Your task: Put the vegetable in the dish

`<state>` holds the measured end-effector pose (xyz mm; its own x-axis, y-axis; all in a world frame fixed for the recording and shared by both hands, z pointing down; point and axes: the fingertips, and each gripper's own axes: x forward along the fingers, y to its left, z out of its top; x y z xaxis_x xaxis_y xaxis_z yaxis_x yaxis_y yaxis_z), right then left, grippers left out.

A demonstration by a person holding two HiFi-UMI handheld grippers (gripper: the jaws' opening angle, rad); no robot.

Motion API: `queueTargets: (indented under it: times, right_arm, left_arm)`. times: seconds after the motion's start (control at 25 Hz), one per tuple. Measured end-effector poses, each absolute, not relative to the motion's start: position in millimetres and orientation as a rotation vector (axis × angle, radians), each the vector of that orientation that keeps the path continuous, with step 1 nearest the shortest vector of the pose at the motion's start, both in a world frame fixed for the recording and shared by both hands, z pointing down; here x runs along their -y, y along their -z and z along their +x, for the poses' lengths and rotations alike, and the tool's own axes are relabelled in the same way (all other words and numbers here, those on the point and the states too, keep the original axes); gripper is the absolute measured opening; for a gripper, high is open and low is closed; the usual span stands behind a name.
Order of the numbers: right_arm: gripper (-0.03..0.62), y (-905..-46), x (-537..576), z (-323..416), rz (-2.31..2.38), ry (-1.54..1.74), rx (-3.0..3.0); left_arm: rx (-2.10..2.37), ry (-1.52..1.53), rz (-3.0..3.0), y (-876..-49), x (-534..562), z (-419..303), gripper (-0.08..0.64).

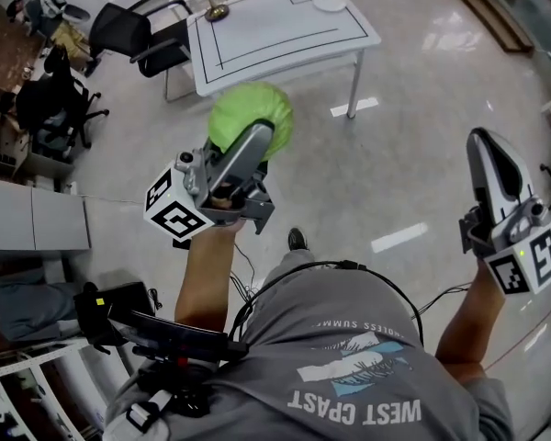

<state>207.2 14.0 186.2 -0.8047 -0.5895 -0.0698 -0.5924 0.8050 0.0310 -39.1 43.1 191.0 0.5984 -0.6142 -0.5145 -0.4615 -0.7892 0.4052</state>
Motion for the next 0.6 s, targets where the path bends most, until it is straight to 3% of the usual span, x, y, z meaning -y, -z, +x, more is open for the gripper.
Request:
queueTargets:
  times: [0.6]
  right_arm:
    - [0.008, -185, 57, 133, -1.103, -0.113, -2.871]
  left_arm:
    - [0.727, 0.931, 2.647, -184, 58, -107, 0.27]
